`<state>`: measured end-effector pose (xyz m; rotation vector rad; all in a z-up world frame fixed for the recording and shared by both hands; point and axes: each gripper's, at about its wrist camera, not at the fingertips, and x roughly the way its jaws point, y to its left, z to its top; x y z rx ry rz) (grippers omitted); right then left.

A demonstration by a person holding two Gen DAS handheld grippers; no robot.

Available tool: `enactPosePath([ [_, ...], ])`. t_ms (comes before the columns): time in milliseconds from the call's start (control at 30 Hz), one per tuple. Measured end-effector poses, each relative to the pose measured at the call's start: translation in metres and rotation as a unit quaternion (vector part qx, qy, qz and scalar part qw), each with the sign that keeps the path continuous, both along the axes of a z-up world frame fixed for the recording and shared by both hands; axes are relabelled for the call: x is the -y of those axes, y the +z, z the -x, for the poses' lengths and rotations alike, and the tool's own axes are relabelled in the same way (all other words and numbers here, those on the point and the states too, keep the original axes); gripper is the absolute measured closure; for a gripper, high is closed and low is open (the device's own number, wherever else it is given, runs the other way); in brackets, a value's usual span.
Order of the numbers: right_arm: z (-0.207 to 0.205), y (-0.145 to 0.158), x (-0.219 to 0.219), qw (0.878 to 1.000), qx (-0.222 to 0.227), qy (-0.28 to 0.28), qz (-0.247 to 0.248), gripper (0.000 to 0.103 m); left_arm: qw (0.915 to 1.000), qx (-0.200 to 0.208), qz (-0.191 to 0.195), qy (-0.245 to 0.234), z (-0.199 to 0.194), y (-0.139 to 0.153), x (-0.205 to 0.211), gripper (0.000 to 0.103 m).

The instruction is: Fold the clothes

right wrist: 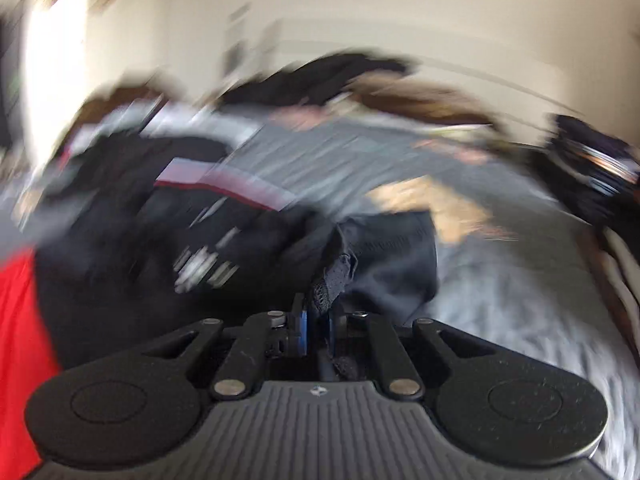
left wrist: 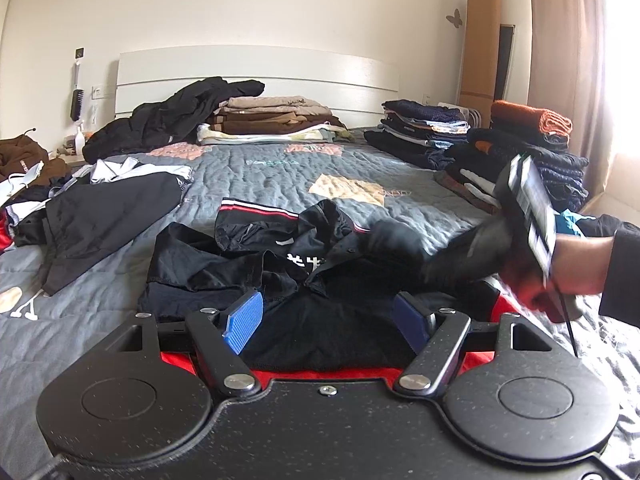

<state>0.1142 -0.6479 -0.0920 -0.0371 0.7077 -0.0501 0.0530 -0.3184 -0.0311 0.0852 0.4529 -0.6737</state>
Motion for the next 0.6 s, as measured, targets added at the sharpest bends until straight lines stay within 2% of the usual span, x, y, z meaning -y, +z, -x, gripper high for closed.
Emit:
enactPosePath([
  [67,-0.004,-0.006,-0.028,0.997,-0.031,0.061,0.039,0.090,1.0000,-0.001,-0.002,-0.001,0.000,-0.001,0.000,0.031],
  [133,-0.007,-0.011,-0.055,0.988,-0.061,0.122,0.077,0.090,1.0000,-0.001,-0.004,-0.002,0.000,-0.002,0.001,0.031],
  [167,-0.005,-0.010,-0.059,0.987,-0.061,0.126,0.074,0.089,1.0000,-0.002,-0.005,-0.003,0.000,-0.002,0.001,0.030],
  [267,0.011,0.010,-0.048,0.994,-0.026,0.102,0.010,0.083,0.9999,-0.002,-0.009,-0.005,0.000,-0.004,0.002,0.028],
  [467,0.005,0.052,-0.018,0.993,0.021,0.082,-0.079,0.060,0.9998,-0.005,-0.016,-0.013,0.002,-0.006,0.007,0.028],
  [600,-0.035,0.052,-0.014,0.996,0.010,0.065,-0.065,0.058,0.9995,0.000,-0.024,-0.022,0.005,-0.008,0.011,0.028],
])
